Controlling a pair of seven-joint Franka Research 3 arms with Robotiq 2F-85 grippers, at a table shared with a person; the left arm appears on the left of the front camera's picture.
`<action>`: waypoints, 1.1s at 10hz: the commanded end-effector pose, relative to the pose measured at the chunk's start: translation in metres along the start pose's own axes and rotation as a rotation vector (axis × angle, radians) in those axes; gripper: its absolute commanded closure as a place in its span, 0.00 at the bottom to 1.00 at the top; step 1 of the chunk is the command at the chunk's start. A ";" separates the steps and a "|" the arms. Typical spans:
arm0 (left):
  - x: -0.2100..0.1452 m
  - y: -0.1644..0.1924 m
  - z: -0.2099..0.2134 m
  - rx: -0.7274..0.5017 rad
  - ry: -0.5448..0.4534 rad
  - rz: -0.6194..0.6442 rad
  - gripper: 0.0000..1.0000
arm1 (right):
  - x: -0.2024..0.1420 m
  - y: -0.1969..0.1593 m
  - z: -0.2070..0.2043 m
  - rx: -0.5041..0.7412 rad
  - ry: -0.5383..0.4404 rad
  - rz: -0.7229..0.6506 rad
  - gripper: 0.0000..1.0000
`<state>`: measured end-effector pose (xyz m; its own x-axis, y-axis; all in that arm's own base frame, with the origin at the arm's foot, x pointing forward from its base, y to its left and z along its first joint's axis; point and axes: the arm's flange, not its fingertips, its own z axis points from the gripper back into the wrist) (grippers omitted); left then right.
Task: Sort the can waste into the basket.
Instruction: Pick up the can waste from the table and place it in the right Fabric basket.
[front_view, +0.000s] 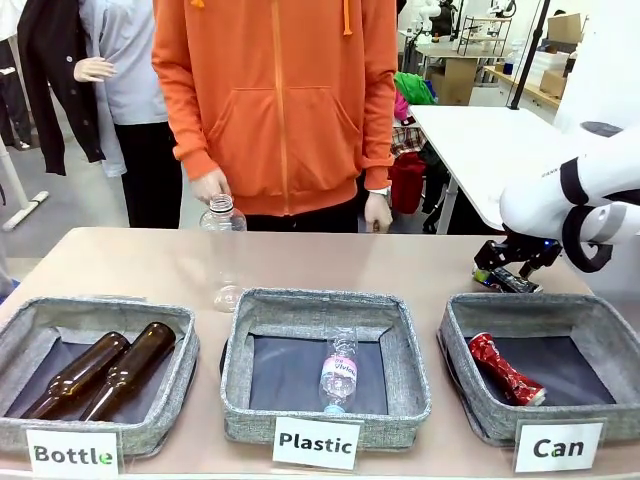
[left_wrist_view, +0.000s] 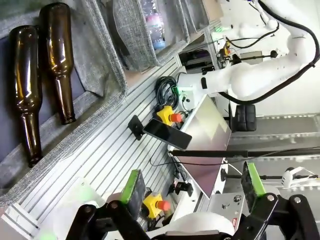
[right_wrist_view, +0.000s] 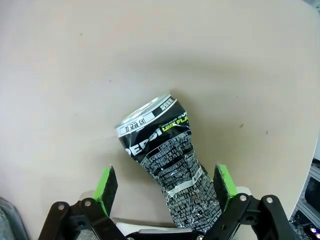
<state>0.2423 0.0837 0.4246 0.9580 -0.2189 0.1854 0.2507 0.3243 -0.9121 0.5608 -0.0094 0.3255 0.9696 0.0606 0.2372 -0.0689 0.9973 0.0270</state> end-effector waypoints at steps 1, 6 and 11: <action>-0.004 0.000 -0.004 0.000 0.015 -0.006 0.00 | 0.012 0.005 -0.004 -0.034 -0.057 -0.019 0.00; -0.004 0.000 -0.004 0.000 0.015 -0.006 0.00 | 0.013 0.008 -0.022 -0.046 -0.035 -0.002 0.57; -0.004 0.000 -0.004 0.000 0.015 -0.006 0.00 | 0.014 0.013 -0.027 -0.021 -0.029 0.002 0.93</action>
<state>0.2427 0.0826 0.4245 0.9569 -0.2235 0.1854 0.2522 0.3232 -0.9121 0.5731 0.0001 0.3034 0.9642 0.0795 0.2531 -0.0851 0.9963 0.0113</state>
